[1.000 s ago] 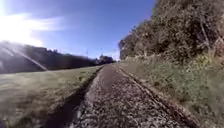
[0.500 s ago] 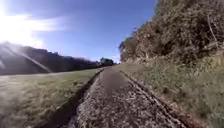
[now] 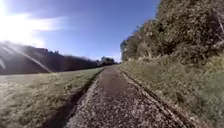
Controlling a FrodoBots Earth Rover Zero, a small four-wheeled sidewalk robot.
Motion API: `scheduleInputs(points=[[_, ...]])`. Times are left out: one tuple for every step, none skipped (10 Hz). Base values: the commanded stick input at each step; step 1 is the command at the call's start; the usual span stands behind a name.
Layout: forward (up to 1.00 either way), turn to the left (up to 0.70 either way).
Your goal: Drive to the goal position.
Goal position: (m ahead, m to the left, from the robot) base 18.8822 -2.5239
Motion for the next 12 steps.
scheduleInputs(points=[[0.85,0.00],[0.85,0.00],[0.85,0.00],[0.85,0.00],[0.85,0.00],[0.85,0.00],[0.85,0.00],[0.85,0.00],[0.85,0.00],[0.85,0.00],[0.85,0.00],[0.85,0.00]])
